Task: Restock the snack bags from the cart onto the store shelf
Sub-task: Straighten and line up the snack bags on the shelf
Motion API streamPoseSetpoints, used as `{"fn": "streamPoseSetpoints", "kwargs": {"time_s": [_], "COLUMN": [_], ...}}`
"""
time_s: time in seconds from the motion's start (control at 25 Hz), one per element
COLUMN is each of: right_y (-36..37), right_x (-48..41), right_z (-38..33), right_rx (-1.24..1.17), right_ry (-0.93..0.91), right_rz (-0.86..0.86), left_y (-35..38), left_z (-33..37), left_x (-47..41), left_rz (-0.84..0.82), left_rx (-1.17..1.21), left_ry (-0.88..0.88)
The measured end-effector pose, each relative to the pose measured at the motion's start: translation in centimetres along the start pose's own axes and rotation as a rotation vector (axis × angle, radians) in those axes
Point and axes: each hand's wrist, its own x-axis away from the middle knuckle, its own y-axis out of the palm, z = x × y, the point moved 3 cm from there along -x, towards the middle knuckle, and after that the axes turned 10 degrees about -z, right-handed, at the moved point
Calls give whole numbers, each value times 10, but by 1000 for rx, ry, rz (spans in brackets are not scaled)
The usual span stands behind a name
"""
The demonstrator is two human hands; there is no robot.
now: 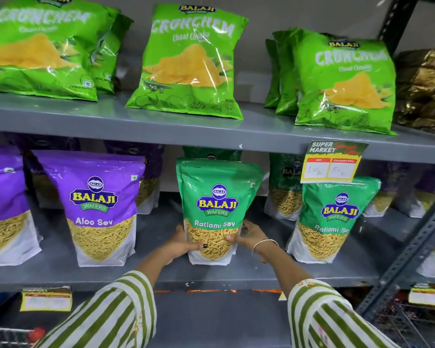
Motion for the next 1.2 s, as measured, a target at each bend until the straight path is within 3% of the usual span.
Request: {"fn": "streamPoseSetpoints", "kwargs": {"time_s": [0.08, 0.12, 0.24, 0.32, 0.44, 0.48, 0.56, 0.6, 0.72, 0.96, 1.2], "right_y": [-20, -34, -93, -133, -189, -205, -222, -229, -232, -243, -239], "right_x": [10, 16, 50, 78, 107, 109, 104, 99, 86, 78, 82], "right_z": [5, 9, 33, 50, 67, 75, 91, 94, 95, 101, 97], "right_rx": [178, 247, 463, 601, 578, 432, -101, -162, -9, 8, -1], "right_ry": [111, 190, 487, 685, 743, 677, 461, 327, 127, 129, 104], "right_rz": [-28, -44, -65, -42, 142, 246, 373, 375, 309, 363, 351], "left_y": [-3, -4, 33, 71, 133, 151, 184, 199, 223, 233, 229], "left_z": [3, 7, 33, 55, 88, 96, 104, 108, 113, 112, 116], "left_x": [7, 13, 25, 15, -26, -40, -65, -76, -101, -112, -114], "left_rz": [30, -31, -499, -644, -408, -310, -238, -223, -114, 149, 175], "left_rx": [-293, -466, -774, -787, -646, -529, -265, -175, -76, -210, -267], "left_ry": [-222, -331, -614, -510, -57, 25, 79, 100, 145, 199, 207]}}
